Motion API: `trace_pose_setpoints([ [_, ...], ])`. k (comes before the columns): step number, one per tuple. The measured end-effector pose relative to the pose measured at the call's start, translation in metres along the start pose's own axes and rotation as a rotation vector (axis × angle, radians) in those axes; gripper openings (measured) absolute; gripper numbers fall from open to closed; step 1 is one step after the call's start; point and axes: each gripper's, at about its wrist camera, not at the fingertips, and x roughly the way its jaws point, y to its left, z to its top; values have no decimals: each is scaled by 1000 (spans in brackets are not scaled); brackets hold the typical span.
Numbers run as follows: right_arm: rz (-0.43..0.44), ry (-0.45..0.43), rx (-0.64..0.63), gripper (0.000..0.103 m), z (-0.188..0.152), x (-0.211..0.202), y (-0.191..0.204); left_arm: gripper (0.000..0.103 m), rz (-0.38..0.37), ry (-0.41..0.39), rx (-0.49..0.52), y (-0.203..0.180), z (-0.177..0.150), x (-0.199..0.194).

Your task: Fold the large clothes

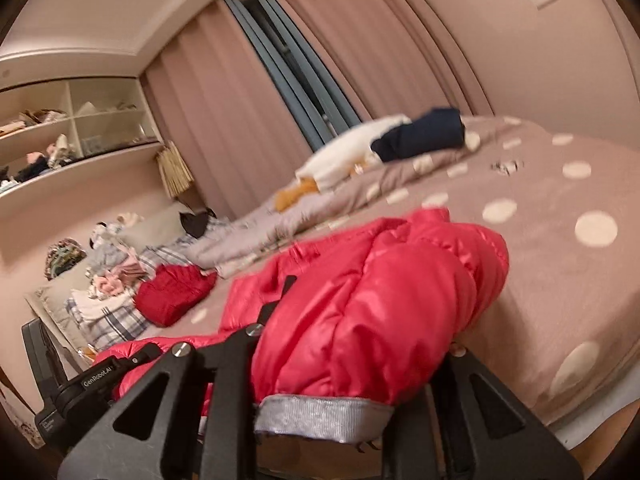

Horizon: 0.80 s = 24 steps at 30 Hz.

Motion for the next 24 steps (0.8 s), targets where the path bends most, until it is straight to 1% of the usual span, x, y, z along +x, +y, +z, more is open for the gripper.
trace_pose_setpoints([
  [3,18,-32,1,21,11,-14,6,19,-14,-33,35,-12,7,-14],
  [5,23,-48,-4,21,15,-21,6,19,-19,-56,64,-20,10,-15],
  [8,27,-57,-5,22,18,-25,8,19,-22,-82,97,-22,8,-10],
  [10,18,-64,-13,23,18,-24,8,19,-5,-84,112,-23,7,-4],
  [13,-9,-48,-48,23,15,-18,9,19,31,-79,125,-24,7,0],
  [18,-17,-34,-63,24,16,-7,6,19,45,-73,118,-20,10,13],
  [20,-20,-28,-70,25,18,-2,5,19,59,-80,137,-22,12,19],
  [22,-32,-21,-87,25,23,3,8,19,59,-85,146,-25,15,20],
  [24,-59,10,-79,25,30,13,9,19,59,-72,143,-27,20,27],
])
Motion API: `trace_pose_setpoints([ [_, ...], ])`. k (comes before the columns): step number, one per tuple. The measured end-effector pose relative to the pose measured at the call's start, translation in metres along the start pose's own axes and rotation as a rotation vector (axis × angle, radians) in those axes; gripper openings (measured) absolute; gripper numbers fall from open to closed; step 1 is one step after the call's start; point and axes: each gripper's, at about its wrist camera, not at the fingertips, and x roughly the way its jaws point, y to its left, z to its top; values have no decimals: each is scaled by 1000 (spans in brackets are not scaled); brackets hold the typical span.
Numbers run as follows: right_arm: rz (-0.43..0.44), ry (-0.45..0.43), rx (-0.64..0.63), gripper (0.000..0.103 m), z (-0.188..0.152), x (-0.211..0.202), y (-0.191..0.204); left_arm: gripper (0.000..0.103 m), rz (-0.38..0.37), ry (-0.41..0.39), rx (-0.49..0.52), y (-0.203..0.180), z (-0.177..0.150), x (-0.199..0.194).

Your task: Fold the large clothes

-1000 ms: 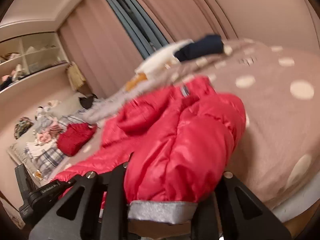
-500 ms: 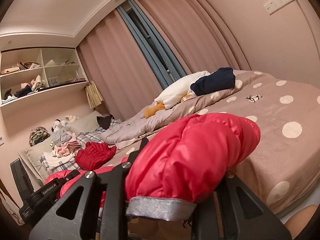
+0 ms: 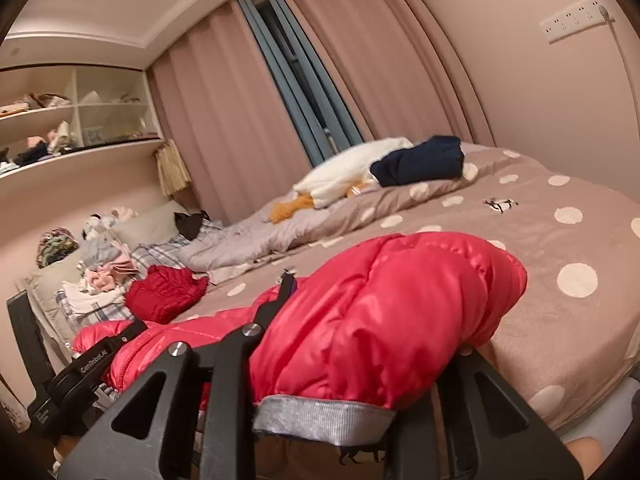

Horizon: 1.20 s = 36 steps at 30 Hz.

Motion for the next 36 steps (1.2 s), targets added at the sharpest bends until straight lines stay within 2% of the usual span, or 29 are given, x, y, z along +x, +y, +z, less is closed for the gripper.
trace_pose_setpoints([
  [2,-16,48,6,26,11,14,-1,19,15,28,10,-3,7,13],
  [5,-45,115,-18,26,26,38,2,19,52,83,82,-9,17,39],
  [11,-58,200,-2,26,52,86,5,19,86,162,51,-10,42,78],
  [14,-46,228,35,28,62,103,4,19,100,161,50,-15,50,93],
  [20,-28,305,116,32,79,141,-4,19,77,163,48,-7,52,125],
  [23,-16,328,142,33,68,152,-12,19,7,174,-1,11,40,131],
  [26,-64,364,91,32,58,162,-10,19,22,210,0,14,31,138],
  [29,-87,357,75,33,56,162,-7,19,32,190,8,10,32,133],
  [33,-79,343,95,32,65,158,-10,19,11,170,-39,10,41,125],
  [36,-76,340,113,34,67,158,-11,19,-6,189,-74,13,45,126],
])
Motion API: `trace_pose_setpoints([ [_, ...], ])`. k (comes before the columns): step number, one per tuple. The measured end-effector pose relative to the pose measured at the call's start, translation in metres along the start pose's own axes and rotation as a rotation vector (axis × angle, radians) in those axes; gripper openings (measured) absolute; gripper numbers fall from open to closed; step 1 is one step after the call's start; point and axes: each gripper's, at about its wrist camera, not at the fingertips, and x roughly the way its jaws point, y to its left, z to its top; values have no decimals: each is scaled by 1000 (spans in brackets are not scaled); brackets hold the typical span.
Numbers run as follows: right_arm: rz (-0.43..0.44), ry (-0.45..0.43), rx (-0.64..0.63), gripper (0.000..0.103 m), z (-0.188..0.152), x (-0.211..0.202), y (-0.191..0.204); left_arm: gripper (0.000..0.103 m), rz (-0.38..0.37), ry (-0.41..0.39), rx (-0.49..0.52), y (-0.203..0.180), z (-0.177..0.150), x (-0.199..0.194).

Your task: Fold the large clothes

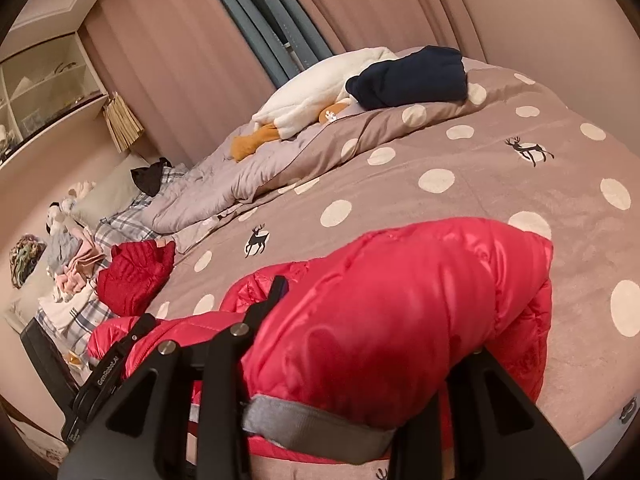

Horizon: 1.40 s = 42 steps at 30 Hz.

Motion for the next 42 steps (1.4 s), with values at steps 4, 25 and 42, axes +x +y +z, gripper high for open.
trace_pose_setpoints([
  [4,-31,5,3,40,-2,3,1,28,3,22,-22,2,0,3],
  [25,-45,-85,-7,93,-6,-18,10,95,27,-119,-53,4,7,-26],
  [42,-59,-300,-42,103,-4,-50,15,101,3,-238,-98,19,17,-44],
])
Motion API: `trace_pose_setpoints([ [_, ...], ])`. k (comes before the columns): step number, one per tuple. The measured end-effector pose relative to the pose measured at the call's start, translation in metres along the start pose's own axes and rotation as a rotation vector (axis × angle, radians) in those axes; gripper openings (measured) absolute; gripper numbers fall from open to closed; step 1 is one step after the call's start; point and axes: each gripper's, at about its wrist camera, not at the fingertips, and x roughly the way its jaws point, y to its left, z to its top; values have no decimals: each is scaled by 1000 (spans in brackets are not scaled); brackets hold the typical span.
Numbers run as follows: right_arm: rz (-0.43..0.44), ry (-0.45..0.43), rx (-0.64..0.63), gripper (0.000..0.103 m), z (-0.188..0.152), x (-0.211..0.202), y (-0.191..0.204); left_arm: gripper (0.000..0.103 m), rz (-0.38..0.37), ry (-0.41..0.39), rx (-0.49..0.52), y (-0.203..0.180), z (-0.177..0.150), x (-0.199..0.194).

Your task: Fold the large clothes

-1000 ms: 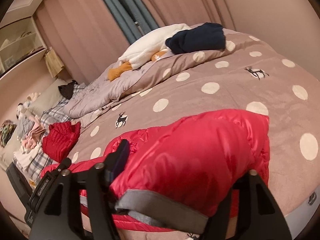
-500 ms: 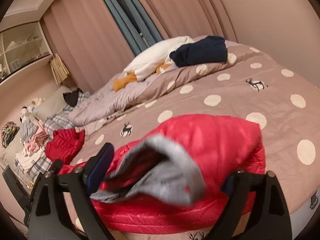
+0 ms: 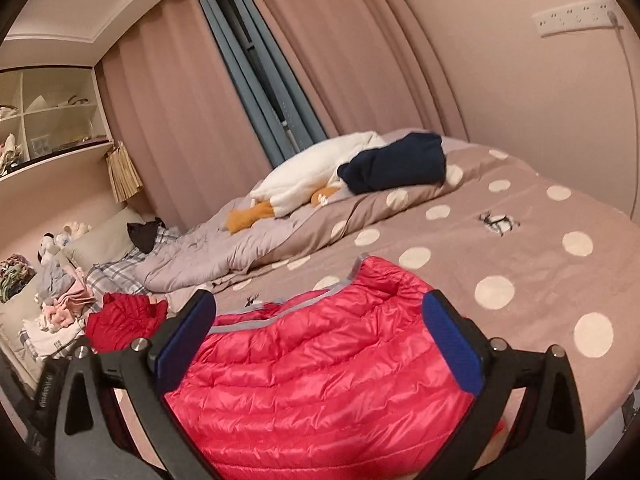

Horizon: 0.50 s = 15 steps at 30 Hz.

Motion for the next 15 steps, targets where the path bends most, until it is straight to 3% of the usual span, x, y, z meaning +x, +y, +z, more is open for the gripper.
trace_pose_setpoints([
  [6,-74,58,-25,103,-11,34,-6,101,88,182,18,11,-26,64],
  [10,-82,133,-43,103,-23,74,-19,101,131,251,72,15,-51,100],
  [12,-133,222,-42,103,-38,114,-37,101,231,309,145,18,-74,132],
  [13,-178,277,-29,103,-48,131,-48,101,254,326,177,19,-86,143],
  [14,-200,349,-5,103,-64,156,-64,101,230,298,197,18,-93,146],
  [15,-175,334,-1,103,-72,165,-72,101,203,264,200,19,-95,144],
])
